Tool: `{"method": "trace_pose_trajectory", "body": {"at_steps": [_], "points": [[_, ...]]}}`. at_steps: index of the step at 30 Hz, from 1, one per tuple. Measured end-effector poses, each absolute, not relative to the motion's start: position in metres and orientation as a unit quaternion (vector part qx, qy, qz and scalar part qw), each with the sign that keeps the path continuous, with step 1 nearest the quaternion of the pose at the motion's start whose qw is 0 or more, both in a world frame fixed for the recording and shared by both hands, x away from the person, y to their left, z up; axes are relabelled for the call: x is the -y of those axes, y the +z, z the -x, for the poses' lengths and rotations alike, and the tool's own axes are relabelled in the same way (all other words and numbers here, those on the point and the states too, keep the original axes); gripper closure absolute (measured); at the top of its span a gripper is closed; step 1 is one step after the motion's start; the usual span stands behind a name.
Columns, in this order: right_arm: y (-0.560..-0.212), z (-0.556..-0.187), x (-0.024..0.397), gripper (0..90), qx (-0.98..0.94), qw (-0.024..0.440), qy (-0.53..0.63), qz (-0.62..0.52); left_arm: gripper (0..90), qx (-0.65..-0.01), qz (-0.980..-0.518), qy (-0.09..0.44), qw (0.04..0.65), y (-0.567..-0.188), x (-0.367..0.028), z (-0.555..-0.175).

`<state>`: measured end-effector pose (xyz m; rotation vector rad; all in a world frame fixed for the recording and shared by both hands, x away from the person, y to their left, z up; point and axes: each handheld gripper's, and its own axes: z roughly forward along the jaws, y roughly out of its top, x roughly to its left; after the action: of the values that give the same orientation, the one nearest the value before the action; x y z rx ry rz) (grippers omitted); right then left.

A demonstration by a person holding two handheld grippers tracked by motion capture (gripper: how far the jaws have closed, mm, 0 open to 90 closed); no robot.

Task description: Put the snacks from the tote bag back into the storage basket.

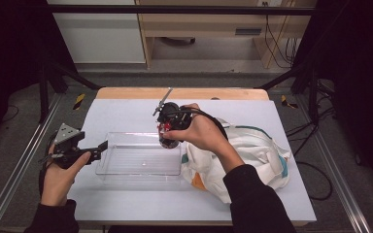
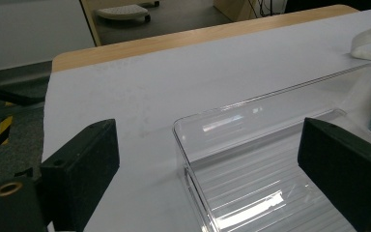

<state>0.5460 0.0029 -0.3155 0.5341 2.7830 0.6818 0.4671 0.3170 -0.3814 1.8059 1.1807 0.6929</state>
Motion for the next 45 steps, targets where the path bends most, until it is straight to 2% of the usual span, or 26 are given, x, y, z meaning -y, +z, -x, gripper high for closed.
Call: {"method": "trace_pose_trajectory", "body": {"at_steps": [20, 45], "points": [[-0.334, -0.538, -0.015, 24.2, -0.956, 0.099, 0.22, -0.17, 7.8, -0.477, -0.715, 0.279, 0.429, -0.38, -0.323, -0.466], [-0.356, -0.537, -0.009, 24.2, -0.959, 0.088, 0.21, -0.17, 8.3, -0.473, -0.721, 0.275, 0.425, -0.381, -0.322, -0.467]]}}
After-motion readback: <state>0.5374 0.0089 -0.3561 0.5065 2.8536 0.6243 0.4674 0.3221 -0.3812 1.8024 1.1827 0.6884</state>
